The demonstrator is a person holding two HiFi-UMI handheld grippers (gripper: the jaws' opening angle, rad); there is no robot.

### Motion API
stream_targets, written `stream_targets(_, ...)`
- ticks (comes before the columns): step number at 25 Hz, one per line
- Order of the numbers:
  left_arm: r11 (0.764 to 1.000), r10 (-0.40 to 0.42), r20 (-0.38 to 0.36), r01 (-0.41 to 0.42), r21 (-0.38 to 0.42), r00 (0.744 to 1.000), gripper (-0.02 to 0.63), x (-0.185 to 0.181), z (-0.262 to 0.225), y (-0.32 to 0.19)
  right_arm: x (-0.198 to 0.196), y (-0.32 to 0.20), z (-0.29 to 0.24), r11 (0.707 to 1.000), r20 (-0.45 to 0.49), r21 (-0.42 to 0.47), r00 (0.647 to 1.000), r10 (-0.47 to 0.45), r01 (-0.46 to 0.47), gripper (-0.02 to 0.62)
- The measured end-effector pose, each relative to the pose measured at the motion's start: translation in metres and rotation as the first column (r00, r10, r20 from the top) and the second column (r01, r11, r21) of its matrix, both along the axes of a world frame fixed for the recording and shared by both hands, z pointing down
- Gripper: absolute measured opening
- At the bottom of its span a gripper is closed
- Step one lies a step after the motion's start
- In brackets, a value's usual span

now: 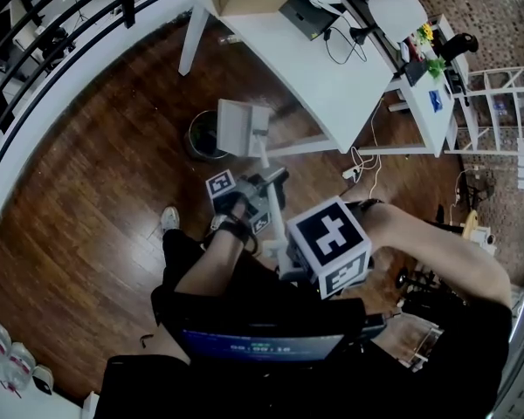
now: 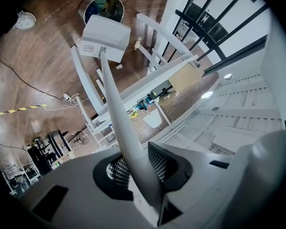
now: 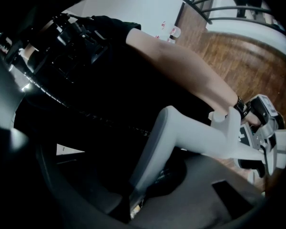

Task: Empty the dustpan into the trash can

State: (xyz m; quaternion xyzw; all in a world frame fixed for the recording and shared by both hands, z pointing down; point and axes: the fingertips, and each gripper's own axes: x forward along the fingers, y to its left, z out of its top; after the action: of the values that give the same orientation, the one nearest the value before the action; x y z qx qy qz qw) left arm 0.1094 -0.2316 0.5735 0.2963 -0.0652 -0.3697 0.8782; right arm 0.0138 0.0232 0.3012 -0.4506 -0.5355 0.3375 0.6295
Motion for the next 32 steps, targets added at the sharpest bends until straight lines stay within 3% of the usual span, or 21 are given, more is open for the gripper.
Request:
stream_targets(4, 1.000, 0.006, 0.024, -0.006, 0.006, 1.000, 0.081, -0.002, -0.001, -0.002, 0.002, -0.001, 0.000, 1.000, 0.029, 0.015, 0.999, 0.025, -0.025, 0.025)
stream_targets(8, 0.999, 0.029, 0.052, -0.030, 0.019, 0.998, 0.081, 0.000, -0.003, -0.002, 0.016, -0.005, 0.012, 0.995, 0.075, 0.090, 0.996, 0.042, -0.049, 0.020)
stream_targets(18, 0.991, 0.121, 0.140, -0.128, 0.043, 0.983, 0.080, 0.023, -0.013, 0.007, 0.030, 0.004, 0.000, 0.965, 0.205, 0.098, 0.954, 0.218, -0.242, 0.020)
stream_targets(26, 0.984, 0.155, 0.178, -0.169, 0.065, 0.972, 0.081, 0.050, -0.019, 0.021, 0.054, 0.013, -0.017, 0.933, 0.315, 0.058, 0.893, 0.320, -0.355, 0.021)
stream_targets(32, 0.983, 0.152, 0.217, -0.171, 0.074, 0.964, 0.081, 0.063, -0.022, 0.023, 0.071, 0.011, -0.025, 0.865, 0.416, 0.007, 0.788, 0.454, -0.502, 0.023)
